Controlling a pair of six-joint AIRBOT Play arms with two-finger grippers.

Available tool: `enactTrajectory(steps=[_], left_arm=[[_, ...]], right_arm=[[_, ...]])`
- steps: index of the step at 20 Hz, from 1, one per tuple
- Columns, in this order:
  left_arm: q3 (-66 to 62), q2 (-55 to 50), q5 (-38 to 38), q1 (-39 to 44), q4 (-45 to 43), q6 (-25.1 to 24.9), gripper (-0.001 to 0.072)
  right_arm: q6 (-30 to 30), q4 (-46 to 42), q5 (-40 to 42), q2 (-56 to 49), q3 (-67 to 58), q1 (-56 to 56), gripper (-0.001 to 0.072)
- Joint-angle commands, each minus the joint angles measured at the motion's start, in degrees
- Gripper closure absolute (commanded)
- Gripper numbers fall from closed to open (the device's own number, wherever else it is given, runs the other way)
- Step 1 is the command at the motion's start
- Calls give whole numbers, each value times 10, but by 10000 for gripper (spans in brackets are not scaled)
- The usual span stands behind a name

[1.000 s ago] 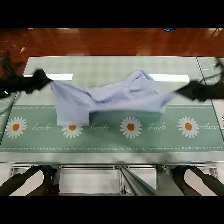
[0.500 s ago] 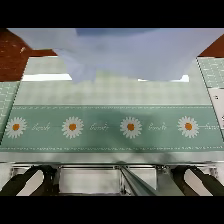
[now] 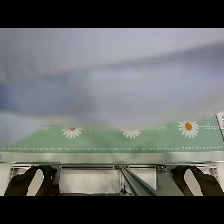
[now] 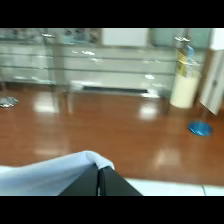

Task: Fold the shirts.

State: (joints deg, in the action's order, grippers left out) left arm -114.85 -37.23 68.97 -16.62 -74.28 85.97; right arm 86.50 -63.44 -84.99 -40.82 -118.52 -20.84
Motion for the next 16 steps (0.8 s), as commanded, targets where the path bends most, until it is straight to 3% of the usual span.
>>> enactTrajectory(steps=[1,8,12,16], left_arm=[[35,25,64,88,-89,24,693],[340,-51,49,115,-71,51,693],[459,-178,-87,115,-40,70,693],[447,-378,-259,115,73,69,693]], right_arm=[[7,-28,-23,27,77,0,684],[-55,61,18,-45,309,0,684],[-108,96,78,-182,392,0,684],[-138,138,175,-370,388,0,684]])
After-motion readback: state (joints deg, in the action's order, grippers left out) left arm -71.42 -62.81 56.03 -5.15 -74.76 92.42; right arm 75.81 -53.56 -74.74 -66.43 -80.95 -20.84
